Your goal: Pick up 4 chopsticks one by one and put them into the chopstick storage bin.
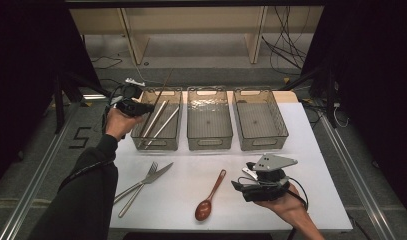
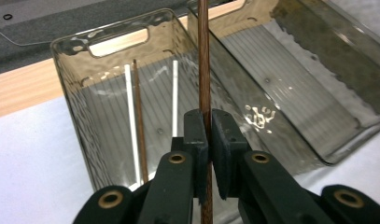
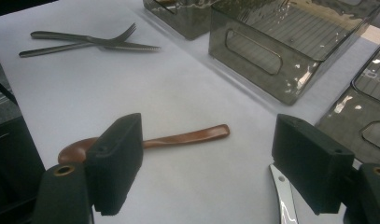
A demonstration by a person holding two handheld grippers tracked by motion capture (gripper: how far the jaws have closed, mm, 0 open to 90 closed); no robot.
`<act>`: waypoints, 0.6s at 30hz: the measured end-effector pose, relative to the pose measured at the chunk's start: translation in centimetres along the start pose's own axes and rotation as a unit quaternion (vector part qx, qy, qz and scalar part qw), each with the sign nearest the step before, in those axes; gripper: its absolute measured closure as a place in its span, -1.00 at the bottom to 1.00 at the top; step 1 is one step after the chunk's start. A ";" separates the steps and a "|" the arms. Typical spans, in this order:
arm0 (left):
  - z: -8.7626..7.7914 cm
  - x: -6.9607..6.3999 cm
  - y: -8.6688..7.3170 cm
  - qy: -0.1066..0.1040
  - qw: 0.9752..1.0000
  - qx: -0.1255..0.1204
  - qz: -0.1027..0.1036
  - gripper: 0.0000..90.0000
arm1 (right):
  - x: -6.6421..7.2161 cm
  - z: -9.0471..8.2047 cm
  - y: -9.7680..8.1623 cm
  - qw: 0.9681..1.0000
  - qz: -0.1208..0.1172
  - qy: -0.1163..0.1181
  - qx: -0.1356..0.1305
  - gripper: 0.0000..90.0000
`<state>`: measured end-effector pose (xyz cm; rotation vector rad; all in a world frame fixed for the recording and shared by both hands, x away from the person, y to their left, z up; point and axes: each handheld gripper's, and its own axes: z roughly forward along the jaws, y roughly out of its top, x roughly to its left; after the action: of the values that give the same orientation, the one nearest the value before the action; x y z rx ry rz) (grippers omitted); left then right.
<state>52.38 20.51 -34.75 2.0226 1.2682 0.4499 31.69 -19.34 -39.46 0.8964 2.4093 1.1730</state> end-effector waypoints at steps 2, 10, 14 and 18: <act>0.4 0.5 0.1 0.003 1.000 0.000 -0.002 0.87 | 0.0 0.0 0.0 1.000 0.000 0.000 0.000 -0.43; 1.5 1.1 0.1 0.025 1.000 0.000 -0.002 0.87 | 0.0 0.0 0.0 1.000 0.000 0.001 0.000 -0.43; 1.7 1.2 0.0 0.027 1.000 -0.003 0.002 0.87 | 0.0 0.0 0.0 1.000 0.001 0.002 0.001 -0.43; 2.0 1.2 -0.1 0.030 1.000 -0.003 0.007 0.87 | 0.1 0.0 0.0 1.000 0.000 0.002 0.001 -0.43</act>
<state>54.09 20.83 -36.29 2.0271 1.2881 0.5252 31.66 -19.29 -39.50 0.8951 2.4140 1.1746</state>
